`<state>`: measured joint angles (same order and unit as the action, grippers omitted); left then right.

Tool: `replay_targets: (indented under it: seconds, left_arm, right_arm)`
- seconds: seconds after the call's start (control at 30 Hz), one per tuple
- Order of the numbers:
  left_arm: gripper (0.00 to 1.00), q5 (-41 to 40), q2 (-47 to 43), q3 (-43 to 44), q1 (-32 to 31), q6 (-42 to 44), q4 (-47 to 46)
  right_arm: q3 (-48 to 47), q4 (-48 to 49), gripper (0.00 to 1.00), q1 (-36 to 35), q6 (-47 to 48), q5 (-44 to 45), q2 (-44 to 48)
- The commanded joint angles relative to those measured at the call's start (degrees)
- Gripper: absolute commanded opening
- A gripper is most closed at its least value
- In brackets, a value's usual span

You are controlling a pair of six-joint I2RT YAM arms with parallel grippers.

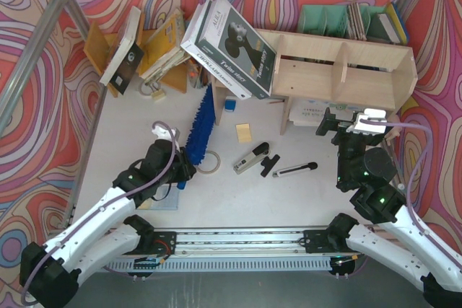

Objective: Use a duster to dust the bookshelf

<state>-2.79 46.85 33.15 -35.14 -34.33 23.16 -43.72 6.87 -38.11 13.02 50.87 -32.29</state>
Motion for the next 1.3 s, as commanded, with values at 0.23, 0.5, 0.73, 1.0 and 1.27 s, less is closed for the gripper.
replay_targets:
  seconds: [0.23,0.5,0.73,1.0,1.27]
  left_arm:
    - [0.00,-2.5,-5.2,12.1,0.2,4.4,0.4]
    - [0.00,-2.1,-10.7,15.3,0.2,6.0,-0.5]
    - [0.00,-0.9,-8.8,12.1,0.2,4.4,-1.7]
    - [0.00,1.4,-7.7,0.1,0.2,-1.5,-7.9]
    - [0.00,1.7,-5.8,-7.4,0.2,-3.2,-12.0]
  right_arm:
    - [-0.3,-0.1,0.99,0.3,-0.4,-0.1,0.1]
    - [-0.3,0.0,0.99,0.3,-0.4,-0.2,0.0]
    - [-0.2,0.1,0.99,0.3,-0.4,-0.2,0.0]
    - [-0.2,0.1,0.99,0.3,-0.3,-0.3,-0.4]
    - [-0.3,0.1,0.99,0.3,-0.3,-0.3,-0.5]
